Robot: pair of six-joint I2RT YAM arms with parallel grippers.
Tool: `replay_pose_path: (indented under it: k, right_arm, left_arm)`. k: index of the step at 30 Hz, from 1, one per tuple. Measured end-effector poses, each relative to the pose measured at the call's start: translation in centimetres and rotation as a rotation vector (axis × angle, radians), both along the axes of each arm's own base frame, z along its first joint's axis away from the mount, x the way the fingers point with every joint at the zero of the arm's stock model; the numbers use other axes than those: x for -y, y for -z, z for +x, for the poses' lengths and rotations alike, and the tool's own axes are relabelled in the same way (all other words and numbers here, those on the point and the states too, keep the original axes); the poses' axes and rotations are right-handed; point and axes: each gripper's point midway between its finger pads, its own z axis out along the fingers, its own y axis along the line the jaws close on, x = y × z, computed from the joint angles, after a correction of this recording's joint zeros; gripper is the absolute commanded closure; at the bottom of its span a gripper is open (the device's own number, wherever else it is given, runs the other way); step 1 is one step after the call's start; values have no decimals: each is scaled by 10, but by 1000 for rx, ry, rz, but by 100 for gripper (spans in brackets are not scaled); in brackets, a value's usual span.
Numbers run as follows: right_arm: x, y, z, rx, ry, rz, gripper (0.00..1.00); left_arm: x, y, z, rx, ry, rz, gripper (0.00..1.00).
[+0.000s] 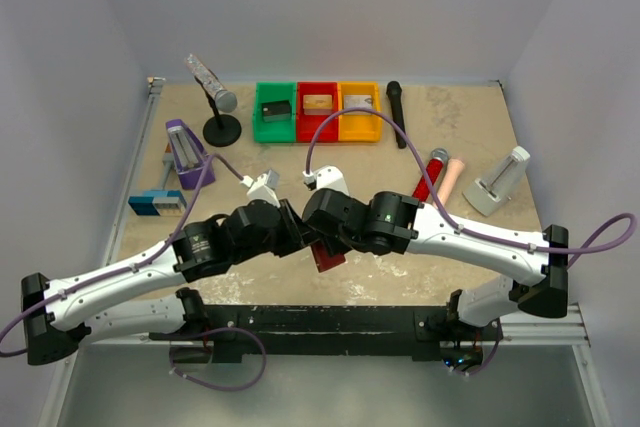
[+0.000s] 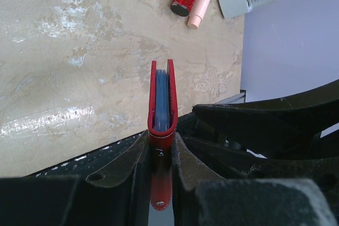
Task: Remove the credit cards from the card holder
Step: Open the card holder.
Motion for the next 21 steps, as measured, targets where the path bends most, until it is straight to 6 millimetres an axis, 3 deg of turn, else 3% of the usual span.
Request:
replay_pose_path:
  k: [21]
  right_arm:
    - [-7,6,-6,-14,-66,7,73]
  left_arm:
    - [-3,2,-5,40,50,10,100]
